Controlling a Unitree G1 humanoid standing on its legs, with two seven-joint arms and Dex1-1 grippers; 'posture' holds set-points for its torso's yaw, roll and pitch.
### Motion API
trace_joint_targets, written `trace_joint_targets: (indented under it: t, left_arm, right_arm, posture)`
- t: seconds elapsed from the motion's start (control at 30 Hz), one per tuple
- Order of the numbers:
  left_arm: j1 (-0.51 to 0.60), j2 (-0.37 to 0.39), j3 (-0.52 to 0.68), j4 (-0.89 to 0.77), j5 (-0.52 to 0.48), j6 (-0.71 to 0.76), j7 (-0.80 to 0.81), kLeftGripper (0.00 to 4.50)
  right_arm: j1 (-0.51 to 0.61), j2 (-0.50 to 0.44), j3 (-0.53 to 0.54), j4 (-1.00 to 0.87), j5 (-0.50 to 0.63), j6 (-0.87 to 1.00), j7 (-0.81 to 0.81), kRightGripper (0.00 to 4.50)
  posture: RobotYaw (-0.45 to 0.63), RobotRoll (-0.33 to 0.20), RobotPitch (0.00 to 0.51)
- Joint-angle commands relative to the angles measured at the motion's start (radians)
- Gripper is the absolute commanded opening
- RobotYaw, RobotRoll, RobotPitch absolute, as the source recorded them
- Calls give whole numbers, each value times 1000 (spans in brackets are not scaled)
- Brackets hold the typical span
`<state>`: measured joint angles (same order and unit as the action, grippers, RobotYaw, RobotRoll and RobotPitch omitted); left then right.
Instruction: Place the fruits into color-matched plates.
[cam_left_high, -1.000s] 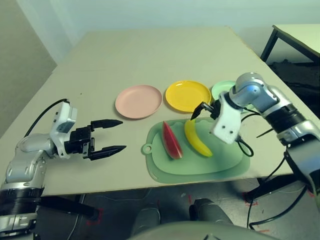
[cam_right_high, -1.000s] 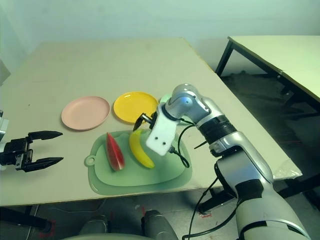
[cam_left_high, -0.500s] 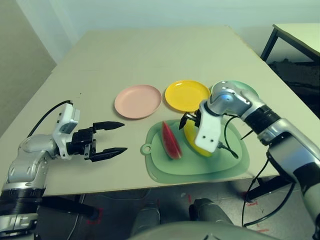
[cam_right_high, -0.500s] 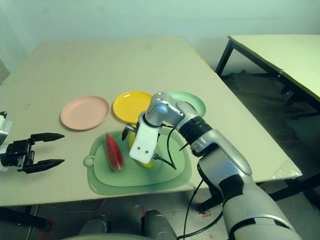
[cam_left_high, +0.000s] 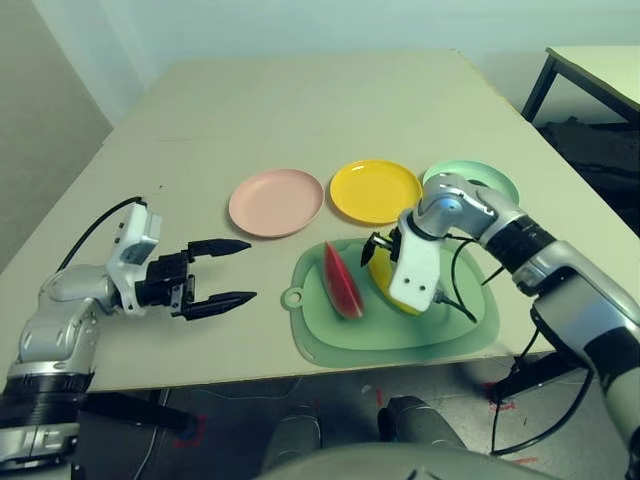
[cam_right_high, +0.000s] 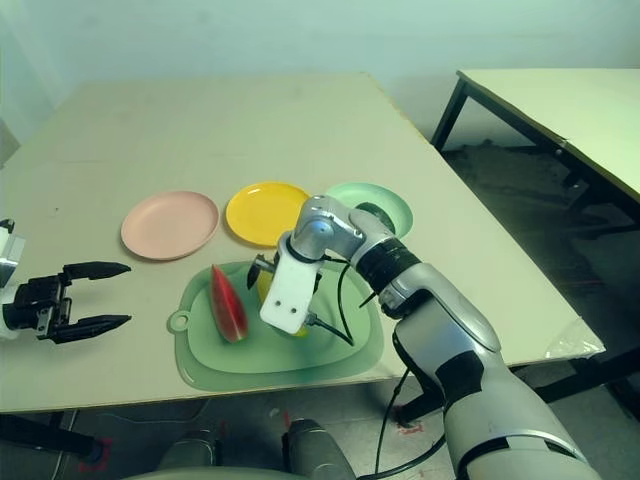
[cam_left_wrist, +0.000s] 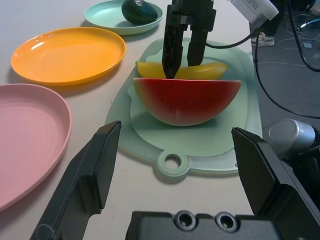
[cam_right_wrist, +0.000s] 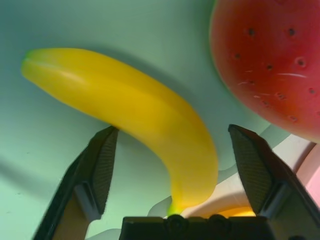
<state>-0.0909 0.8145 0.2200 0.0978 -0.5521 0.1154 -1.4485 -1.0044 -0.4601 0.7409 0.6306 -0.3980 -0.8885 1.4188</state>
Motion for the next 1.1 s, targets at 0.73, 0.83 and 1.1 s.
trace_joint_targets:
  t: [0.73, 0.83, 1.1]
  left_arm:
    - [-19, -30, 17, 49, 13, 1, 104, 4500]
    - [-39, -35, 35, 72, 18, 17, 176, 4500]
    - [-77, -45, 67, 70, -1, 95, 306, 4500]
  right_arm:
    - [-61, -93, -22, 109, 94, 43, 106, 1665]
    - [-114, -65, -33, 188, 73, 42, 79, 1665]
    - [-293, 74, -70, 452, -15, 107, -156, 1665]
  posture:
    - [-33, 0, 29]
    - [-34, 0, 26]
    - [-18, 0, 24]
